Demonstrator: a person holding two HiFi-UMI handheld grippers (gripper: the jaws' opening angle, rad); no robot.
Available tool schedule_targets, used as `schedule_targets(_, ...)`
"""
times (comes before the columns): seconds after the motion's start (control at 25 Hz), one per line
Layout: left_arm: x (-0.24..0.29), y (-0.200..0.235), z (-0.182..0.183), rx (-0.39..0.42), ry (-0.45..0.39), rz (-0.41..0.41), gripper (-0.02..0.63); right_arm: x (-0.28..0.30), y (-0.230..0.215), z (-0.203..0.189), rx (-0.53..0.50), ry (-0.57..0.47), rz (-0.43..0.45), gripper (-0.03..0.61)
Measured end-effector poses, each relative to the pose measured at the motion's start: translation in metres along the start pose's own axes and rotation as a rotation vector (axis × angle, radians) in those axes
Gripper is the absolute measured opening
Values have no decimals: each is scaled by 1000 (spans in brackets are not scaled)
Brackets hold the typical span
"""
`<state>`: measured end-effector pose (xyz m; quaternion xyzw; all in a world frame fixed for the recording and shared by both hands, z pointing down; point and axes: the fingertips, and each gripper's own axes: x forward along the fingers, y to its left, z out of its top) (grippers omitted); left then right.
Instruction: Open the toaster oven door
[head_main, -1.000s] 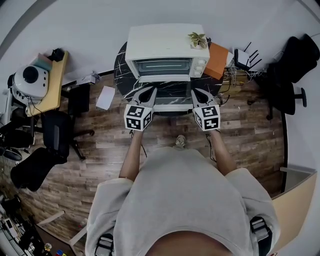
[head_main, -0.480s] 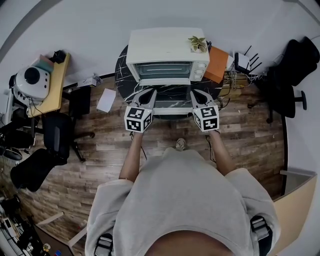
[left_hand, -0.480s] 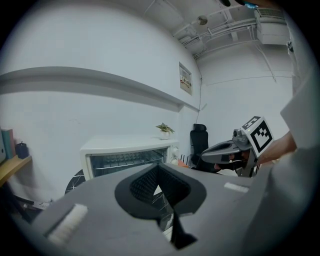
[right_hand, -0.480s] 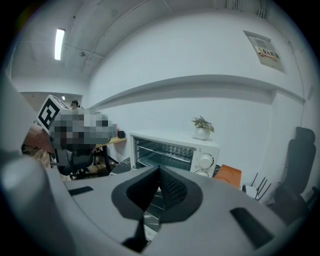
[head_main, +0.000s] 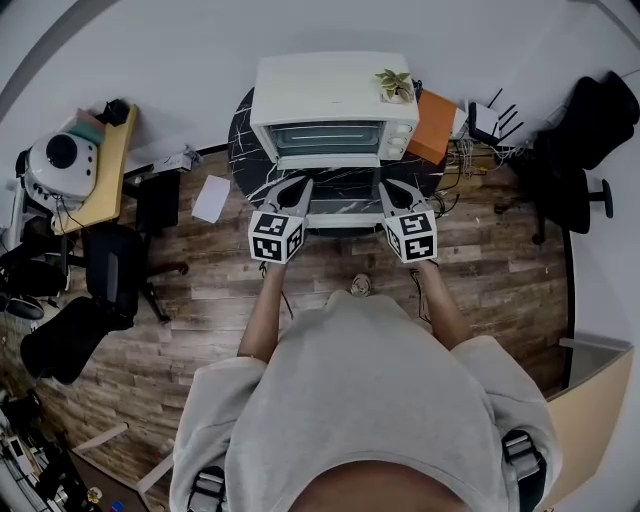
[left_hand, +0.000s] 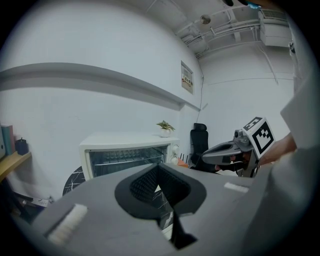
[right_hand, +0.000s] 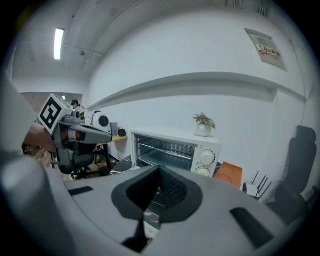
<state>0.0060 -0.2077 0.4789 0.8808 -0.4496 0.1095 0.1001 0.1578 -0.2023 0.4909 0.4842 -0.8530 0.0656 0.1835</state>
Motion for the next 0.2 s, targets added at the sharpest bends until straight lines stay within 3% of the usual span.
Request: schedule_targets(0.2,1,2,0,-4,-5,2,9,2,0,0,-1,-2,-2,12)
